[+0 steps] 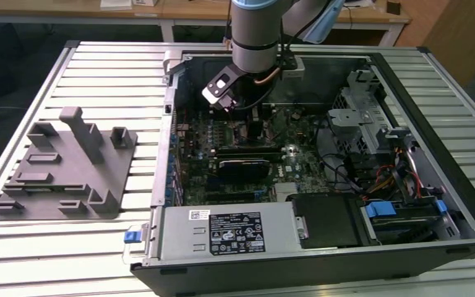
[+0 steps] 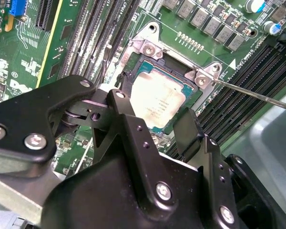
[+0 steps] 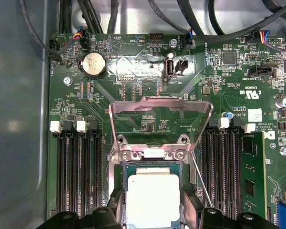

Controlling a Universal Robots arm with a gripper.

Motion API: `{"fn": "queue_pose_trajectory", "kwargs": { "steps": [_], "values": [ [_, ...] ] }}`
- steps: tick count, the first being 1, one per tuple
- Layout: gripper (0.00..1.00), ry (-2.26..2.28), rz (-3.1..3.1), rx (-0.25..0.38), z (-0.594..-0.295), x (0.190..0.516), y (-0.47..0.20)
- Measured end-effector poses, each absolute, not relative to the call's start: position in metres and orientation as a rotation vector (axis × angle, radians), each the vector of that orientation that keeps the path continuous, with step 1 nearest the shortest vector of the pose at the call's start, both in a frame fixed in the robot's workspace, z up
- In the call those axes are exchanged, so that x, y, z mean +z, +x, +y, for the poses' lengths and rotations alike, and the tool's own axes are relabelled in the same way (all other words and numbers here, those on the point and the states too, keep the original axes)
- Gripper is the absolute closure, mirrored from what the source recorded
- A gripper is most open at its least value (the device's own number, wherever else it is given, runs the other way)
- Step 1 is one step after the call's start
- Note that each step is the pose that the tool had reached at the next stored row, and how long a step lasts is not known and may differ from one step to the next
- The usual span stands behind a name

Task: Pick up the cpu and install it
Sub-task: 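Place the cpu into insertion slot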

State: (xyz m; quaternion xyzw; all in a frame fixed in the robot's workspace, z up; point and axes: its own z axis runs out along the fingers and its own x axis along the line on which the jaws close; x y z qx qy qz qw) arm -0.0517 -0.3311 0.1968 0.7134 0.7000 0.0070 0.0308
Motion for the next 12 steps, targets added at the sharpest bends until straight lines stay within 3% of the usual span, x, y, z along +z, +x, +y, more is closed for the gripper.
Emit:
{"fn": "queue_pose_trajectory", "kwargs": {
  "steps": [12],
  "values": [
    [0.38,2.199,2.157,0.021,-0.3311,0.2006,-0.0516]
  ]
}}
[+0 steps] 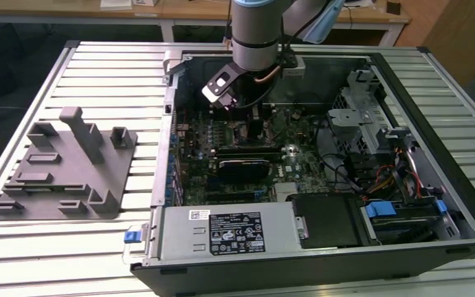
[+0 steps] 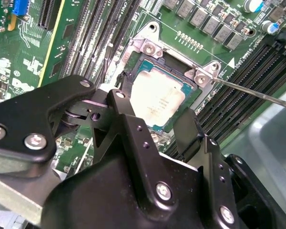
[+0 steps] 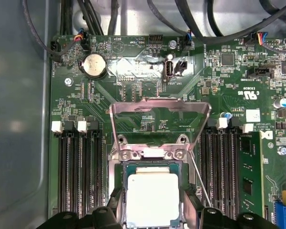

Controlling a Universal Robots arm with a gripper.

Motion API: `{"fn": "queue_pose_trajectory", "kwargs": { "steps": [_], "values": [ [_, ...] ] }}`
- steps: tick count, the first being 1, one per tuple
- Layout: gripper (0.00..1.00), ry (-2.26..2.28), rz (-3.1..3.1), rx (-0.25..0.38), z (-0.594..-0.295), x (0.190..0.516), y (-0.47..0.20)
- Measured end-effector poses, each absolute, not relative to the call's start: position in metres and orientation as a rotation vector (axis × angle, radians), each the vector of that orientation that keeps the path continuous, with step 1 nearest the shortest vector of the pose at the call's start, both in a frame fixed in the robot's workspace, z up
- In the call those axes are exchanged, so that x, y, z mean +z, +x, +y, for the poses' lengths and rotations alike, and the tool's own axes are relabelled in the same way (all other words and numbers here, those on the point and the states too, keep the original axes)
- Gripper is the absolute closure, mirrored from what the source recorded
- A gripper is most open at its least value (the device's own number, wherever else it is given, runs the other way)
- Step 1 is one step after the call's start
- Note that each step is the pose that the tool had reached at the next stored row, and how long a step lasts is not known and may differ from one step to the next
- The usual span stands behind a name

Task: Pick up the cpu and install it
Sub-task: 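Place the cpu into insertion slot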

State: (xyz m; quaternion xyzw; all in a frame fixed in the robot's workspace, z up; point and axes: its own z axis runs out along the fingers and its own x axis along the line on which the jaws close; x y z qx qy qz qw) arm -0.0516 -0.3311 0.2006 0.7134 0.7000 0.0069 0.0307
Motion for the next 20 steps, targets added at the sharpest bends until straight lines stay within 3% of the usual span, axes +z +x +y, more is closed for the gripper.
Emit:
{"fn": "queue_pose_trajectory", "kwargs": {
  "steps": [10,12,13,15,16,20],
  "values": [
    [0.40,2.199,2.157,0.022,-0.3311,0.2032,-0.0516],
    [0.52,2.198,2.157,0.021,-0.3311,0.2033,-0.0516],
    [0.52,2.198,2.157,0.022,-0.3311,0.2034,-0.0515],
    [0.64,2.198,2.157,0.021,-0.3311,0.2035,-0.0516],
    [0.64,2.199,2.157,0.022,-0.3311,0.2036,-0.0516],
    [0.82,2.199,2.157,0.022,-0.3311,0.2039,-0.0516]
  ]
}}
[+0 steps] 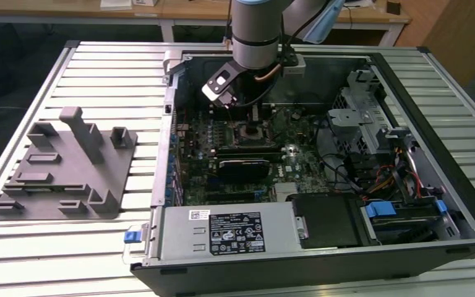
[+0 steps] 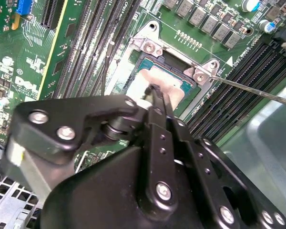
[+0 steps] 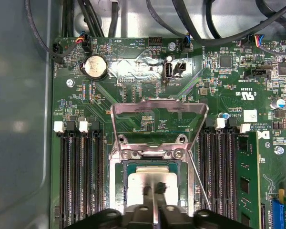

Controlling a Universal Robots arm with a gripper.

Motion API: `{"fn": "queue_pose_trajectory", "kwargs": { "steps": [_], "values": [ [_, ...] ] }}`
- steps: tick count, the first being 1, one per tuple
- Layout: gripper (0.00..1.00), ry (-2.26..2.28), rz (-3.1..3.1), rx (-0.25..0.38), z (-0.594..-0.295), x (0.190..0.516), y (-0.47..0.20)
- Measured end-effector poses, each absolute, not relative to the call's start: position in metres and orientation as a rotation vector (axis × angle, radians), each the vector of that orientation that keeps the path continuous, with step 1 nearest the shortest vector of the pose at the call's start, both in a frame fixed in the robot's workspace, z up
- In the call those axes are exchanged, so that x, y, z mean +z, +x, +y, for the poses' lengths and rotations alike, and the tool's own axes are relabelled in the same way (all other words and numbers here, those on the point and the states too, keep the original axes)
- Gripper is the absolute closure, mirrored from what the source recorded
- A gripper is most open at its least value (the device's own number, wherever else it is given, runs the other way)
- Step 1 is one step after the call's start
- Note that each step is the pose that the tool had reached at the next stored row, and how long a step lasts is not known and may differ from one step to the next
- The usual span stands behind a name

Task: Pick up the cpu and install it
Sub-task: 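Place the cpu into insertion slot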

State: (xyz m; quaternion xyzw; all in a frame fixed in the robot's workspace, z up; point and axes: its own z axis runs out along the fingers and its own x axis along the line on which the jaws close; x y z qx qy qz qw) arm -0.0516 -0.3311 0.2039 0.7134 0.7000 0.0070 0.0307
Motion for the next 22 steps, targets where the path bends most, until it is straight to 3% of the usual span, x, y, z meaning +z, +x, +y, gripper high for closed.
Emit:
{"fn": "queue_pose_trajectory", "kwargs": {
  "steps": [1,3,22],
  "values": [
    [0.87,2.199,2.157,0.022,-0.3311,0.2039,-0.0516],
    [0.89,2.198,2.157,0.021,-0.3311,0.2041,-0.0516],
    [0.89,2.202,2.160,0.027,-0.3315,0.2013,-0.0516]
  ]
}}
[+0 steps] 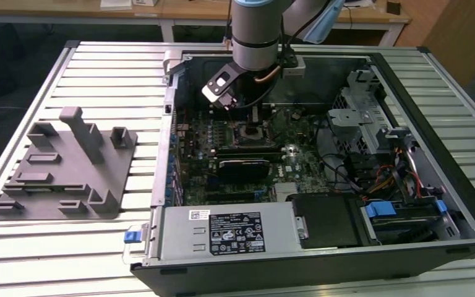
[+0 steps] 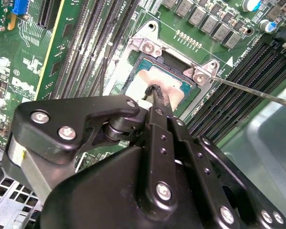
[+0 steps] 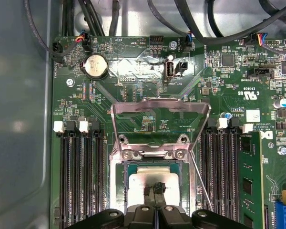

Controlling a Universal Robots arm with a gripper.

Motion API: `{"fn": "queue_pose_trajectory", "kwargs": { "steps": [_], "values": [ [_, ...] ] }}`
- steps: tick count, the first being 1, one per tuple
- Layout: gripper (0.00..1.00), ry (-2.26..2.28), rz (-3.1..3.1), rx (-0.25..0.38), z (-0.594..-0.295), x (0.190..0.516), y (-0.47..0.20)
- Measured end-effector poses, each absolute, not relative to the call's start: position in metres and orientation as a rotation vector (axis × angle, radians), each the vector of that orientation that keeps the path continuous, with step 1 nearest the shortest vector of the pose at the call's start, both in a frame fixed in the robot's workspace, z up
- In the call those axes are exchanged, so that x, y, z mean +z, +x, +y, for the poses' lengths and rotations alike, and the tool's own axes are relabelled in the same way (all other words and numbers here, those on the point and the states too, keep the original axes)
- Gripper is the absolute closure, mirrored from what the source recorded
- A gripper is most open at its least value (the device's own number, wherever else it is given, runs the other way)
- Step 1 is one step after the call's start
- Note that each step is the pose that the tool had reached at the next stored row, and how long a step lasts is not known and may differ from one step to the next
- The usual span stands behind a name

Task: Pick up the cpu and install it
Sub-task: 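Place the cpu into insertion slot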

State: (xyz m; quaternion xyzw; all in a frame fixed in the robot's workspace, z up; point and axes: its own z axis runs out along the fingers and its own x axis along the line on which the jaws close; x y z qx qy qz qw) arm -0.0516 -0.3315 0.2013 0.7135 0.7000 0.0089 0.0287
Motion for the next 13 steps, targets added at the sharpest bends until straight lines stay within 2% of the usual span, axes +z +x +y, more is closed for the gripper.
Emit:
{"fn": "queue_pose_trajectory", "kwargs": {
  "steps": [13],
  "values": [
    [0.89,2.203,2.161,0.030,-0.3315,0.1985,-0.0516]
  ]
}}
